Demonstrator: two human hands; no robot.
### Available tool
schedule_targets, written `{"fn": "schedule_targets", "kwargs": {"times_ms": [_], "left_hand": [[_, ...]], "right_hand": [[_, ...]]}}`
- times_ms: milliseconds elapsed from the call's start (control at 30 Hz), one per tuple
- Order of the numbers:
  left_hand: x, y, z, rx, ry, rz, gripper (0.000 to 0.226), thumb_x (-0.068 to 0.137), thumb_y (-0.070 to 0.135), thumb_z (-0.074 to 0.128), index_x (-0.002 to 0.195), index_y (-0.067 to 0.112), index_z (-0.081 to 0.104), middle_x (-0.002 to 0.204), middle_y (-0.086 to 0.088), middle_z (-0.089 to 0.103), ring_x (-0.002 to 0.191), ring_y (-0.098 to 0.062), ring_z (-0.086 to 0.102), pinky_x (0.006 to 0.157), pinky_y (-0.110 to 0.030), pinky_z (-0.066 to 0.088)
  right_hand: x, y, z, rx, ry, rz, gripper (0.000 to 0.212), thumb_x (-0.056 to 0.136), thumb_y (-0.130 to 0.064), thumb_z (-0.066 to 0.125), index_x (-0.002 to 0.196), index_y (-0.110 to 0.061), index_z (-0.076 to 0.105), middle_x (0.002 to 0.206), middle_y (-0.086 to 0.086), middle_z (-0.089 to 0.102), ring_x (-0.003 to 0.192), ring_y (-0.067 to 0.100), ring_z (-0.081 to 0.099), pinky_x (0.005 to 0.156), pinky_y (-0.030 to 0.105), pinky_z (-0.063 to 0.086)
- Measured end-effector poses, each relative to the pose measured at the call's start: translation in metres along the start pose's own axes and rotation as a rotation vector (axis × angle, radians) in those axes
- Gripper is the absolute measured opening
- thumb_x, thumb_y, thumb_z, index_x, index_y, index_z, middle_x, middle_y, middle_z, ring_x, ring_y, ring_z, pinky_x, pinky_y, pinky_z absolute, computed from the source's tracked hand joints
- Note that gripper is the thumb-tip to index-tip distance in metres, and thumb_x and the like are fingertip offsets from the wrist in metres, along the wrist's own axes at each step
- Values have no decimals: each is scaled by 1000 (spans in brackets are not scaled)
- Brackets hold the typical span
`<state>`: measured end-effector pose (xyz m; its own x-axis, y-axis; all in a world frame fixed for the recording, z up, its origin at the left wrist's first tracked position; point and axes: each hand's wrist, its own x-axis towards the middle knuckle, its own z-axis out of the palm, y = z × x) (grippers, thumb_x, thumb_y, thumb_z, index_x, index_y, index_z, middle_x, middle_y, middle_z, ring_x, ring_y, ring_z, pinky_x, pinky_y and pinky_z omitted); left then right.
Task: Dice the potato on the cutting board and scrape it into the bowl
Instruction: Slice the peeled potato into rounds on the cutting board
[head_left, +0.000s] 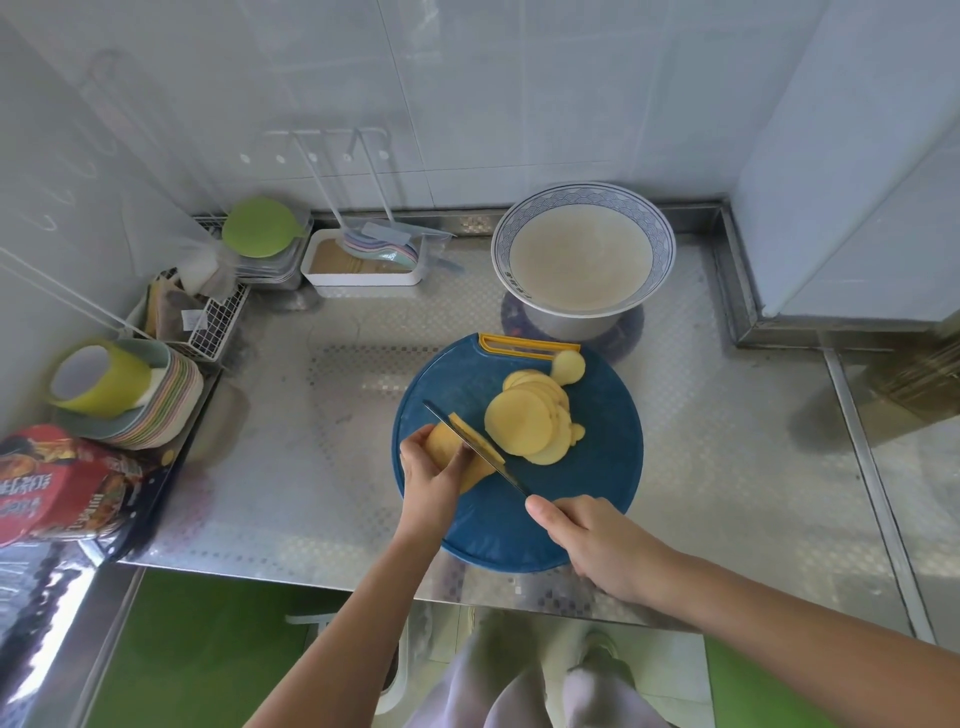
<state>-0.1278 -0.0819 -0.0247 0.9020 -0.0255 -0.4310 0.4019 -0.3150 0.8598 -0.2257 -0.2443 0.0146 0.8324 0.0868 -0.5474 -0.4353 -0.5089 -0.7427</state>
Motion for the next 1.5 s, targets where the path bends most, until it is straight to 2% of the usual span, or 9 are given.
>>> {"fn": "schedule_targets", "kwargs": {"times_ms": [200, 400, 567, 767, 933, 1133, 1300, 1500], "left_hand": [[0, 1, 2, -15, 11, -3, 42, 91, 29, 60, 121, 23, 31, 123, 0, 41, 111, -17, 45, 94, -29, 41], [1, 0, 1, -6, 13, -13, 42, 92, 32, 60, 121, 25, 30, 125, 0, 41, 112, -18, 46, 97, -32, 42], [2, 0, 0, -19, 12, 0, 39, 93, 29, 58, 120, 24, 31, 123, 0, 41, 111, -17, 45, 98, -31, 41], [2, -3, -2, -14, 3, 4, 40, 92, 31, 59, 120, 25, 31, 121, 1, 42, 109, -16, 46, 95, -31, 41], [3, -6, -2, -28, 6, 19, 41, 91, 31, 61, 120, 23, 33, 124, 0, 44, 114, -17, 47, 102, -35, 42], [3, -7, -1, -13, 14, 23, 41, 91, 31, 61, 120, 24, 33, 123, 1, 44, 112, -16, 47, 102, -35, 42], [2, -7, -1, 2, 8, 31, 41, 91, 31, 61, 119, 24, 32, 122, 1, 43, 112, -17, 47, 101, -35, 43], [2, -9, -1, -1, 19, 59, 43, 89, 31, 64, 120, 22, 35, 125, -2, 45, 115, -17, 47, 101, -32, 41]], "right_hand": [[-1, -2, 3, -13, -6, 14, 54, 102, -55, 30, 63, -17, 30, 45, -10, 30, 44, 5, 32, 53, 25, 29], [-1, -7, 4, -36, -8, 31, 54, 101, -57, 29, 62, -19, 32, 47, -9, 32, 41, 4, 34, 51, 21, 29], [-1, -11, 2, -30, -16, 40, 56, 101, -58, 28, 62, -18, 31, 48, -9, 31, 42, 5, 33, 53, 25, 30], [-2, -15, 4, -100, -2, 45, 56, 101, -57, 28, 60, -19, 33, 52, -7, 35, 44, 6, 36, 50, 21, 29], [-1, -13, 10, -58, 19, 43, 54, 101, -55, 30, 60, -20, 31, 50, -9, 30, 43, 6, 33, 49, 20, 28], [2, -9, 15, -21, 34, 39, 53, 101, -54, 32, 61, -20, 33, 47, -9, 32, 42, 4, 35, 49, 19, 28], [9, -12, 13, -29, 26, 19, 55, 101, -56, 31, 61, -19, 32, 51, -8, 31, 43, 6, 32, 53, 25, 29], [21, -13, 11, -13, 8, 41, 57, 100, -60, 30, 60, -20, 28, 40, -12, 27, 37, 5, 27, 51, 28, 26]]}}
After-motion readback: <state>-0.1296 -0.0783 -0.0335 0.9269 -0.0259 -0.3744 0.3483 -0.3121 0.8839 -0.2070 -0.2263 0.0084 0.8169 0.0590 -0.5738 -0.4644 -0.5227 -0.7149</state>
